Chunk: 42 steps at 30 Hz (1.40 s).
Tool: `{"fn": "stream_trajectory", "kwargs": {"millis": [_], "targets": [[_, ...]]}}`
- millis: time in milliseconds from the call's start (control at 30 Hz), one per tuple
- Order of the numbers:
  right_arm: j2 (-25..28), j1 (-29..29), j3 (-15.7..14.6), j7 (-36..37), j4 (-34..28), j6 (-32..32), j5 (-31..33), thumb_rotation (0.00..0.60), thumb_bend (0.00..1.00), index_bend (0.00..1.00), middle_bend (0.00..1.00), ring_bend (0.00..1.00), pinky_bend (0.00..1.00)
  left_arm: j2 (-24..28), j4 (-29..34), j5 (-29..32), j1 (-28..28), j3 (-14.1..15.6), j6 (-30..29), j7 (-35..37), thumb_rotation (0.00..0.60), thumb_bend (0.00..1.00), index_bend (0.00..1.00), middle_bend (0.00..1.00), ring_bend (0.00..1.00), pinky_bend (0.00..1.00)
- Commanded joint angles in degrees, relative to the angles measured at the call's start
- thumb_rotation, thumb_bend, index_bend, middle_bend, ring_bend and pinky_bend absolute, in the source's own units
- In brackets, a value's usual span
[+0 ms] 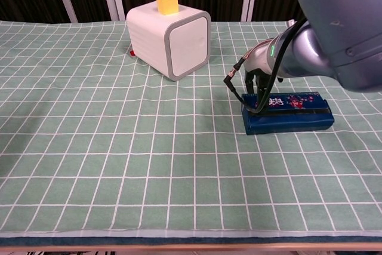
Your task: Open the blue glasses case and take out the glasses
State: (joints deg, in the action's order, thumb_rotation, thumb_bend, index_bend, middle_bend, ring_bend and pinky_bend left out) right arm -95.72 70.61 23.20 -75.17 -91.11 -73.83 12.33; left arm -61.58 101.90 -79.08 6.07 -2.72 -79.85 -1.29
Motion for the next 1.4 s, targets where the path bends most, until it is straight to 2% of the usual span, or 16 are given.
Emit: {"fn": "stream_trajectory", "kwargs": {"millis": [33,233,367,467,533,600,733,933,1200,1400], "targets": [[-0.53,0.04,-0.39,0.17,0.35,-0.37,-0.92,0.600,0.76,0.53,0.38,0.16,0.18,0.00,-0.01,0.02,0.00,0.01,0.02,0.01,0.600,0.36,0.10,0.00,0.00,0.00],[-1.53,-0.07,-0.88,0.64,1.34,-0.76,-2.63,0.600,0.76,0.50,0.38,0.16,0.18,0.00,0.01,0.01,0.01,0.02,0.02,-0.03,0.600,0.36,0.10,0.00,0.00,0.00],[-1.98,-0.34,-0.96,0.74,1.72,-0.97,-2.90,0.600,0.76,0.43,0.35,0.16,0.18,0.00,0.00,0.03,0.02,0.03,0.08,-0.02,0.600,0.36,0.10,0.00,0.00,0.00],[-2.28,-0.48,-0.81,0.53,2.03,-1.08,-2.65,0.600,0.65,0.36,0.28,0.16,0.18,0.02,0.04,0.04,0.03,0.02,0.08,-0.03,0.600,0.36,0.10,0.00,0.00,0.00],[-2.45,-0.56,-0.58,0.64,2.16,-1.26,-2.65,0.600,0.53,0.29,0.21,0.16,0.18,0.02,0.04,0.05,0.01,0.03,0.08,-0.01,0.600,0.36,0.10,0.00,0.00,0.00],[-2.79,-0.61,-0.51,1.03,2.36,-1.79,-3.32,0.600,0.47,0.23,0.15,0.16,0.18,0.04,0.06,0.05,0.01,0.02,0.06,0.00,0.600,0.36,0.10,0.00,0.00,0.00],[-3.36,-0.90,-0.74,1.71,2.65,-2.60,-4.59,0.600,0.43,0.17,0.09,0.14,0.18,0.04,0.05,0.09,0.01,0.02,0.08,0.01,0.600,0.36,0.10,0.00,0.00,0.00],[-3.81,-1.58,-0.95,1.82,3.29,-2.79,-5.49,0.600,0.41,0.16,0.06,0.11,0.18,0.01,0.03,0.07,0.00,0.01,0.02,-0.04,0.600,0.36,0.10,0.00,0.00,0.00],[-5.45,-3.23,-1.61,5.09,5.87,-3.02,-9.82,0.600,0.39,0.15,0.06,0.11,0.18,0.02,0.04,0.01,-0.03,0.04,-0.03,-0.05,0.600,0.36,0.10,0.00,0.00,0.00],[-5.58,-4.45,-1.83,5.49,6.70,-2.26,-10.84,0.600,0.39,0.15,0.07,0.11,0.19,0.05,0.06,0.01,-0.03,0.04,-0.02,0.04,0.600,0.36,0.11,0.00,0.00,0.00]]}}
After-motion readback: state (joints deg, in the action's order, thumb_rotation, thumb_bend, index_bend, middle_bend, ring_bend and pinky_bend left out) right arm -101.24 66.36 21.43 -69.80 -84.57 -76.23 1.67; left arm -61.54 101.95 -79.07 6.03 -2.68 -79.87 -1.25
